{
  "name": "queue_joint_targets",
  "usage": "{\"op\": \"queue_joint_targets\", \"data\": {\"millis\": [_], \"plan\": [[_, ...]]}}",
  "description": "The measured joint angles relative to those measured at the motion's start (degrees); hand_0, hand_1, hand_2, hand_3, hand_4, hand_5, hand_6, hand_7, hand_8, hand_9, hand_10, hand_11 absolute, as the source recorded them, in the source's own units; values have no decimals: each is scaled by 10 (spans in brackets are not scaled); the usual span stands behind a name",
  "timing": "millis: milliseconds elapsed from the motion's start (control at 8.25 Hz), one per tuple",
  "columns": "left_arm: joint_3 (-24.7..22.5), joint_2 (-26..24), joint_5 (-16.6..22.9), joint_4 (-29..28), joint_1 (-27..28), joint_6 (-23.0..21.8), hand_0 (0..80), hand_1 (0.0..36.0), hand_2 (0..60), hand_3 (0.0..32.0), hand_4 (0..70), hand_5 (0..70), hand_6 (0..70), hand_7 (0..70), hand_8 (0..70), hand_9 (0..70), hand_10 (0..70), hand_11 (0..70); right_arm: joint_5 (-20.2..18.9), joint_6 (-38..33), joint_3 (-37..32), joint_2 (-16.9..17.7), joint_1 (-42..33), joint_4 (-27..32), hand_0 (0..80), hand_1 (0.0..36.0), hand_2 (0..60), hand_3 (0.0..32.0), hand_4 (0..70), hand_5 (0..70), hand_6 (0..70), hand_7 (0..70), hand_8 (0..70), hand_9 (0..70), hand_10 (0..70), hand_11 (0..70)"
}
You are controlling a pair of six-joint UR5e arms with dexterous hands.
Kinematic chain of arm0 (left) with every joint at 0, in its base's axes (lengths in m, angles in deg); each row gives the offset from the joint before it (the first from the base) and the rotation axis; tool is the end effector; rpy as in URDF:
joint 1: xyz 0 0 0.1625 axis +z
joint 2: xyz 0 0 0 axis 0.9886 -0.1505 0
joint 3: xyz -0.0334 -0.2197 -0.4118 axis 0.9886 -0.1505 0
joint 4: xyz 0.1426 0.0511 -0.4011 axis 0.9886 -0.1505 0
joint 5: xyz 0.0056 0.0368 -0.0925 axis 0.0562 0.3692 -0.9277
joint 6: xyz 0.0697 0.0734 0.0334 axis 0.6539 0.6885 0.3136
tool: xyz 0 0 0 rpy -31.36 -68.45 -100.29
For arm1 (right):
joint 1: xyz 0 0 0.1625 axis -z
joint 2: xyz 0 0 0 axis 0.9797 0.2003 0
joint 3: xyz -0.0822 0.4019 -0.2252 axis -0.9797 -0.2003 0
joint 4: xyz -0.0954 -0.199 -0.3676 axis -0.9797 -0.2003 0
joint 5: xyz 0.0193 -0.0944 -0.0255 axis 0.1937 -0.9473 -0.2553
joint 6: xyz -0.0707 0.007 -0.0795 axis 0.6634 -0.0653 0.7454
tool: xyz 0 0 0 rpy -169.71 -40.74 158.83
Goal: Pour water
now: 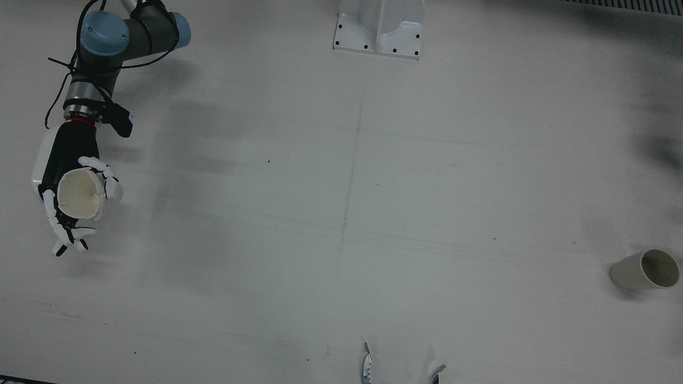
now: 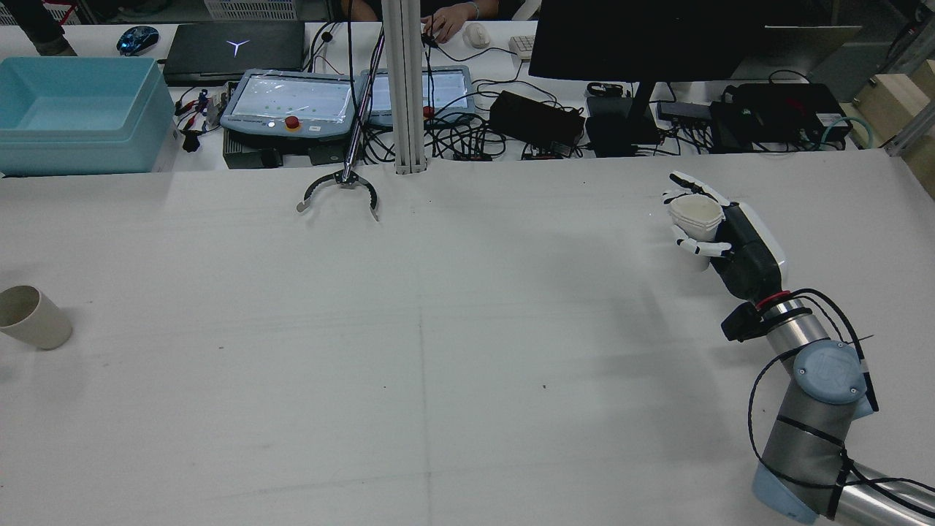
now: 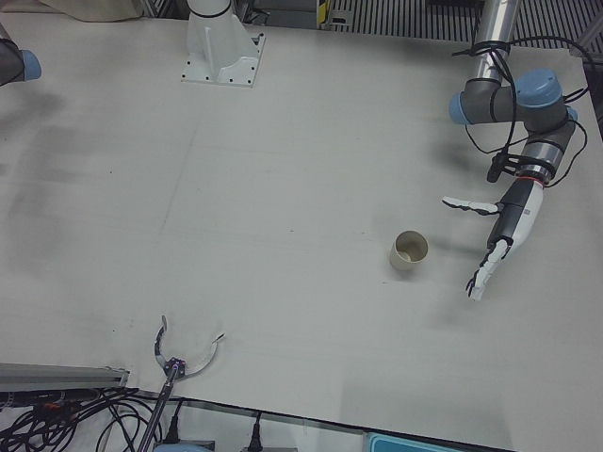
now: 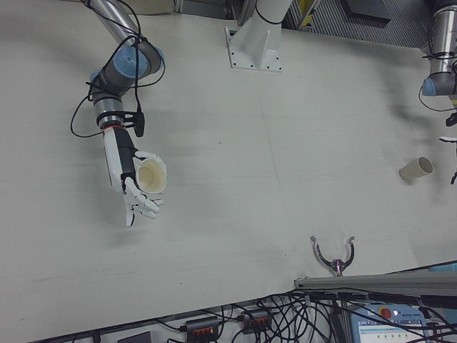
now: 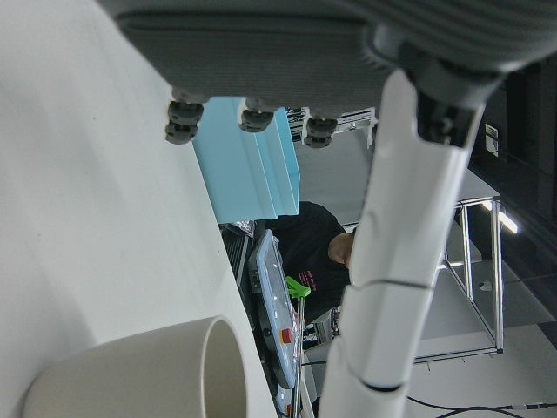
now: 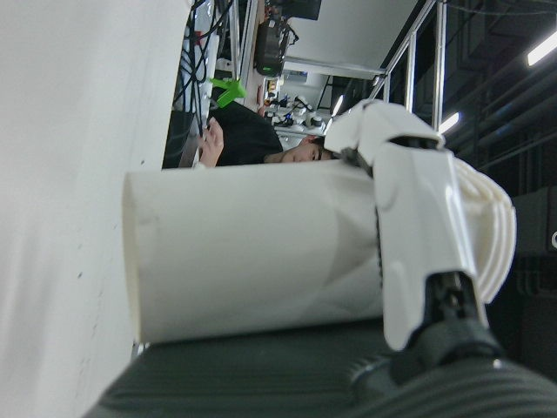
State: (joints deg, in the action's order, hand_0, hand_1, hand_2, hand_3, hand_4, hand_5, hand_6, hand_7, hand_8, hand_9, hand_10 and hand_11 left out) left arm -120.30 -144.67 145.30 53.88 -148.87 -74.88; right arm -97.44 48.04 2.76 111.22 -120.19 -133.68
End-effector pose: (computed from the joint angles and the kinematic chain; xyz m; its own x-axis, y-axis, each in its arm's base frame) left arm 0.0485 -0.4750 0.8153 -0.9213 -0.3053 -0.2407 0.1738 0.2303 -0.9575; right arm -0.2837 -0.5294 0.6555 -0.9945 0.0643 0.0826 -0.0705 0.1710 -0.9828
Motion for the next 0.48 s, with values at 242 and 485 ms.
{"op": "queue_joint_targets", "data": {"millis": [242,485], "plan": [[-1,6,0,-5,0,0,800,209,0,210,153,2,60,57,41,0,48,99,-1,-4,-14,26,9,1,800,360,314,0,48,146,217,328,169,208,0,0],[-1,7,0,-6,-2,0,800,208,0,208,151,22,60,55,42,0,49,100,-4,-5,-23,34,12,1,710,345,217,0,0,136,171,167,150,159,0,0]]}}
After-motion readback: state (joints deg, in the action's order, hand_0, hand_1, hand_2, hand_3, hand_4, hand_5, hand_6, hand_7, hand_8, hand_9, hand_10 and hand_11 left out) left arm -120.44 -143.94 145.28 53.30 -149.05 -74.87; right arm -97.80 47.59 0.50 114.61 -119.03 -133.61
